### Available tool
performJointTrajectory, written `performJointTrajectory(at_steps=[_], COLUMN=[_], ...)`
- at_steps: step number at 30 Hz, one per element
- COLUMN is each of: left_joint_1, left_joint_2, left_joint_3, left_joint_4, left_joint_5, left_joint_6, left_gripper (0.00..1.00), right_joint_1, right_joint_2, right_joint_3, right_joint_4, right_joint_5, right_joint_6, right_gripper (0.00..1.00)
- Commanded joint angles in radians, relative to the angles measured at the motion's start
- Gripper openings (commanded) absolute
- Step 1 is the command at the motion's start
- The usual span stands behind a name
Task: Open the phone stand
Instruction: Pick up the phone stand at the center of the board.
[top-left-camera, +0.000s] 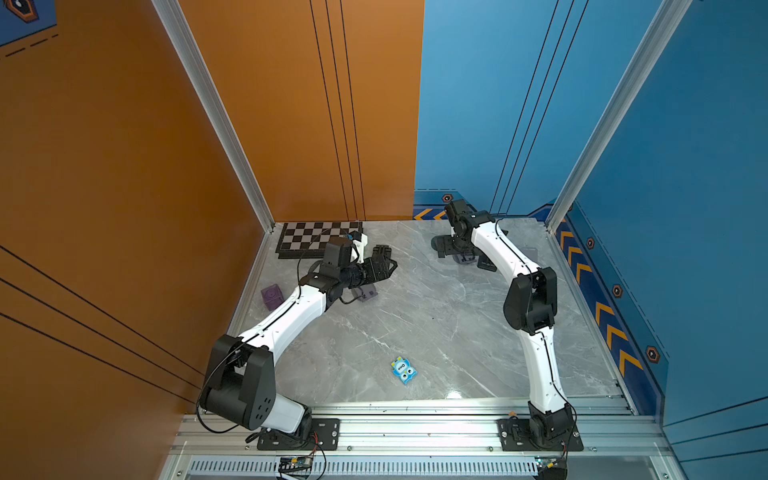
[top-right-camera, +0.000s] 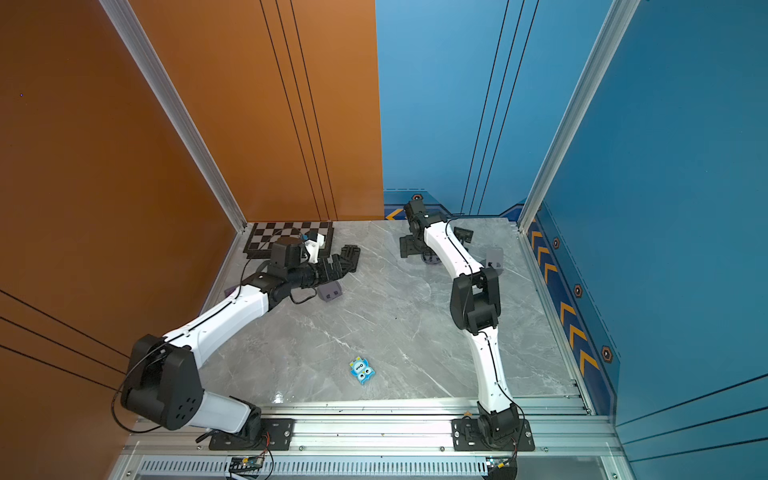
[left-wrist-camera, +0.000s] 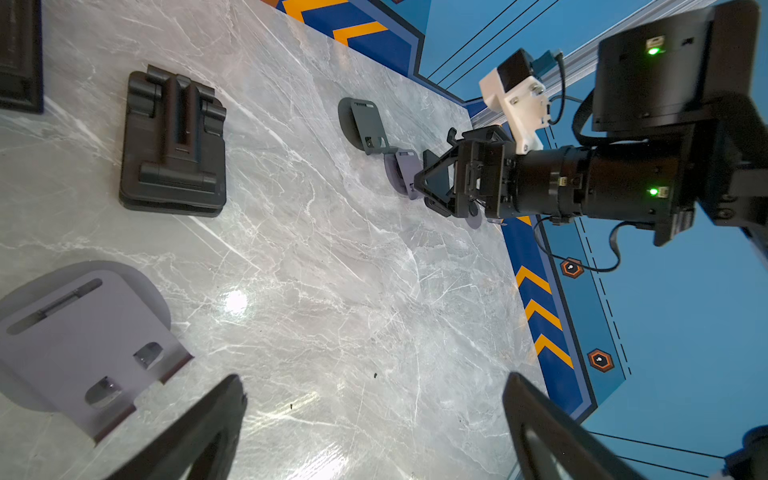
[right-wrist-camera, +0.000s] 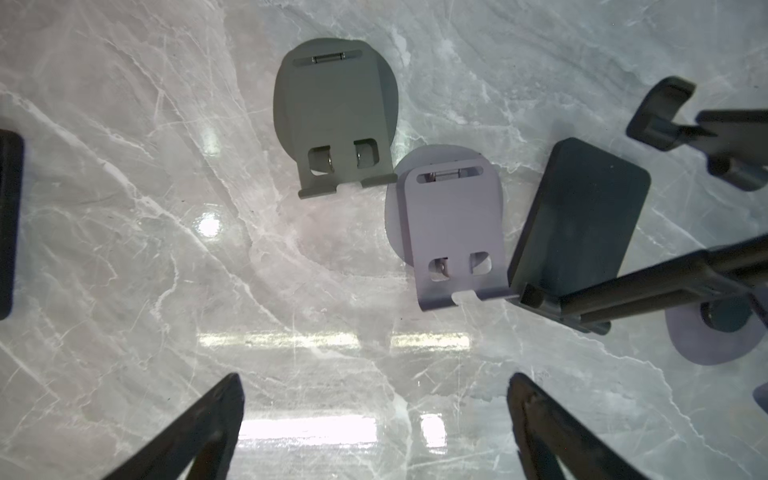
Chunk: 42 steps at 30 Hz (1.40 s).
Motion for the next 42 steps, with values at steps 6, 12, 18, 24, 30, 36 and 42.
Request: performJointTrajectory(at_steps=[6, 12, 18, 24, 30, 36, 42], left_joint_1=[0.01, 0.01, 0.01, 0.01, 0.01, 0.01, 0.007], left_joint_2=[0.05, 0.087, 0.113, 0.123, 0.13, 0.139, 0.15], left_joint_3=[0.044, 0.072, 0.088, 0.092, 0.094, 0.099, 0.11], left_joint_4=[-0.023, -0.023, -0.023, -0.024, -0.024, -0.022, -0.021], left_joint_5=[-0.003, 0.002, 0.006, 0.007, 0.008, 0.01, 0.01], left_joint_6=[0.026, 0.021, 0.021, 0.02, 0.018, 0.016, 0.016], left_gripper=[0.98, 0.98, 0.98, 0.98, 0.98, 0.98, 0.98], right_joint_1=[-0.036, -0.082, -0.105, -0.114, -0.114, -0.115, -0.116], right_joint_2=[0.115, 0.17, 0.222, 0.263, 0.282, 0.285, 0.274], right_joint_3=[0.144, 0.174, 0.209, 0.221, 0.222, 0.223, 0.219], right_joint_4=[-0.057, -0.056, -0.055, -0.055, -0.056, -0.055, -0.06], right_joint_5=[0.071, 0.034, -0.005, -0.045, -0.048, -0.052, -0.056], right_joint_6=[-0.038, -0.018, -0.014, -0.01, -0.008, -0.004, -0.001], right_gripper=[1.0, 1.0, 1.0, 0.99, 0.85, 0.69, 0.46])
